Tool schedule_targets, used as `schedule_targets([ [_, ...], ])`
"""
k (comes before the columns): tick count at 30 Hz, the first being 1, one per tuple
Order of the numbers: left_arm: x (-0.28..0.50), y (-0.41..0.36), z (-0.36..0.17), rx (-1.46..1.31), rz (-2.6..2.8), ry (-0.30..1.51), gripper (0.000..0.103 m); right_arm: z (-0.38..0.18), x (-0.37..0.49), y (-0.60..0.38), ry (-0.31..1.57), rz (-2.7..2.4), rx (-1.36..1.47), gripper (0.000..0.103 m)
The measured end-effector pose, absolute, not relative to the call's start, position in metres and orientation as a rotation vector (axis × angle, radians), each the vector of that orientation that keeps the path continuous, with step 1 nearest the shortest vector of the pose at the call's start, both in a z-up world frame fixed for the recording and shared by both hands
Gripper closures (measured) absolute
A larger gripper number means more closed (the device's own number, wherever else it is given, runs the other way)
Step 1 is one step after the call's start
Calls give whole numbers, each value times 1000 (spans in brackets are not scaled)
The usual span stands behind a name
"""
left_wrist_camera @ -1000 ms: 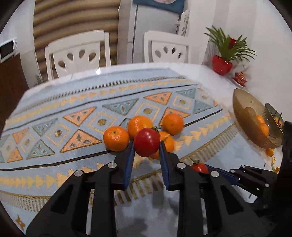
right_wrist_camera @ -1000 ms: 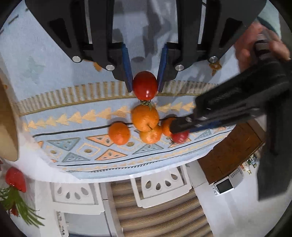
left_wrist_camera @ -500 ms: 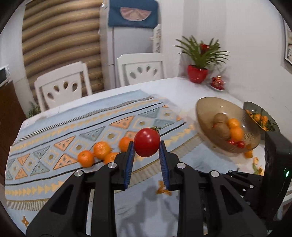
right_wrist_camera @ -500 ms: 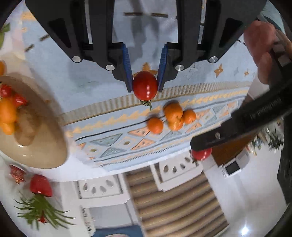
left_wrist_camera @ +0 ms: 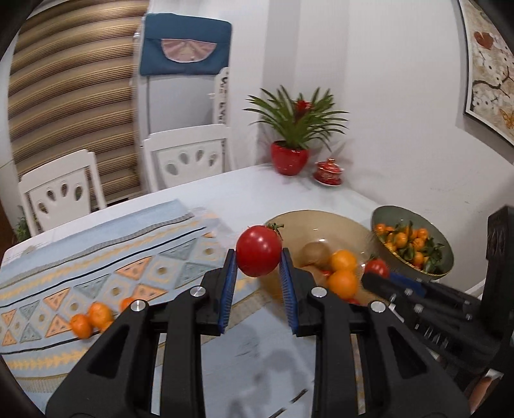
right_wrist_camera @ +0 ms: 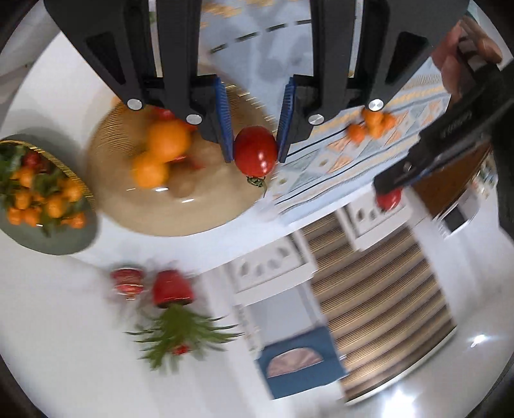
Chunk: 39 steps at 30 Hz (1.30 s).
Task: Organize fruits
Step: 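Carry both red tomatoes in the tools over the glass bowl, then open both tools to drop the tomatoes into the bowl, then move both open tools back to the mandarins on the cloth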
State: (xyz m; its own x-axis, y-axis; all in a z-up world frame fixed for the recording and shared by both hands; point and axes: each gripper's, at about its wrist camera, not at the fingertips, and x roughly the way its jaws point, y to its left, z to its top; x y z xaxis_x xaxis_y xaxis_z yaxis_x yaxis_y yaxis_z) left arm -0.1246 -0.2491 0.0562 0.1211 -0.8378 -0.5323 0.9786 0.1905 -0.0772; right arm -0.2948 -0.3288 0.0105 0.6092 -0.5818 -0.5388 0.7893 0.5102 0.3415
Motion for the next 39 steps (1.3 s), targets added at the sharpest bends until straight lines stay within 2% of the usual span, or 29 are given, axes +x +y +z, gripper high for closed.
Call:
schedule_targets([
  [8,-157,-287,36,369,-1428,574,77,-11,-344,-376,394,-983,740,76],
  [21,-171,-319,-2,428,-1465,674,76,-31,-350,-394,432,-1017,790,74],
  [22,-170,-321,-4,432,-1470,683,74,-33,-351,-396,433,-1016,795,74],
  [23,-169,-322,-6,433,-1472,691,68,-34,-351,-397,434,-1013,802,74],
  [24,-169,-322,-8,433,-1469,695,60,-35,-352,-397,436,-1012,806,74],
  [25,-167,-321,-9,429,-1463,698,46,-35,-352,-397,437,-1012,807,74],
  [39,-134,-300,-17,390,-1419,747,44,-34,-328,-384,465,-963,790,74],
])
